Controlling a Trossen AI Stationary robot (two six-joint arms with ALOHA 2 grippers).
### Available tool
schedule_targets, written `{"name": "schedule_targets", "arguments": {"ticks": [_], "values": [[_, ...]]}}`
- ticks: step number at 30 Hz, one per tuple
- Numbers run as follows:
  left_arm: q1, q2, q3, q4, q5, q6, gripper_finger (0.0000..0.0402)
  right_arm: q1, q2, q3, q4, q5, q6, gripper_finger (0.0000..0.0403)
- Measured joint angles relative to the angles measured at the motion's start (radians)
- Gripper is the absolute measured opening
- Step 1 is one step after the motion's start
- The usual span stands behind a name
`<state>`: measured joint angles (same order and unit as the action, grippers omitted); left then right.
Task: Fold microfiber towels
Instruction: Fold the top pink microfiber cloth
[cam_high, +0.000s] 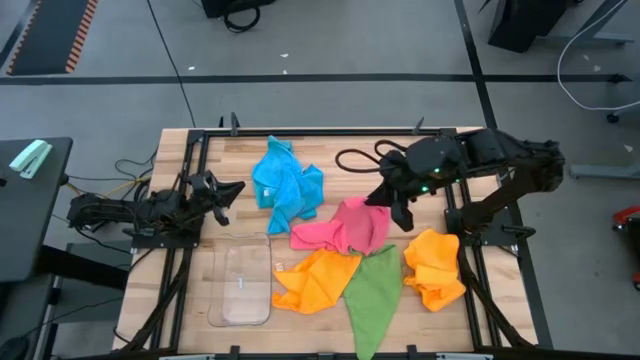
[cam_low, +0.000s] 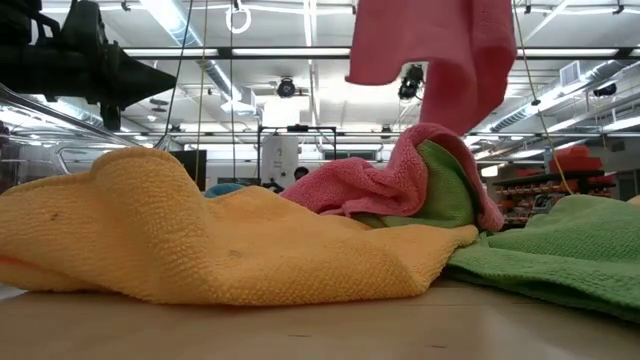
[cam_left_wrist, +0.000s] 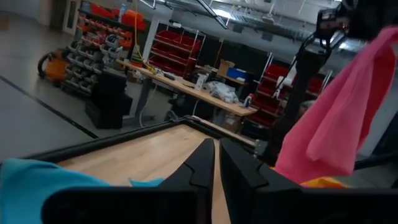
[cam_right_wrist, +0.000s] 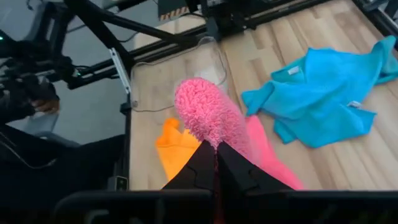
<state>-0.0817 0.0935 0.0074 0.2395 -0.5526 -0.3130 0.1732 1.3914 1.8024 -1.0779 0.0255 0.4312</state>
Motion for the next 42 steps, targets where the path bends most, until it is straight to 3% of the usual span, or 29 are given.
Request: {"name": "schedule_targets", "arguments": {"ticks": [7, 13, 28, 32, 42], "values": [[0.0, 0.0, 0.0, 0.001, 0.0, -0.041, 0.0028, -0.088, 0.016, -0.07, 0.005, 0.041, -0.031, 0.001], [0.0, 0.005, 0.0, 0.063, 0.059, 0.041, 0.0021, -0.148, 0.014, -0.174, 0.049, 0.132, -0.084, 0.001], [0.0, 0.013, 0.0, 0.025, 0.072, 0.122, 0.0019, -0.279, 0.015, -0.555, 0.316, 0.137, -0.228, 0.001], [0.0, 0.075, 0.0, 0.038, 0.128, 0.118, 0.0014, -0.291, 0.015, -0.58, 0.34, 0.134, -0.256, 0.001], [0.006, 0.367, 0.036, 0.209, 0.132, 0.124, 0.0019, -0.291, 0.013, -0.574, 0.403, 0.125, -0.307, 0.001]]}}
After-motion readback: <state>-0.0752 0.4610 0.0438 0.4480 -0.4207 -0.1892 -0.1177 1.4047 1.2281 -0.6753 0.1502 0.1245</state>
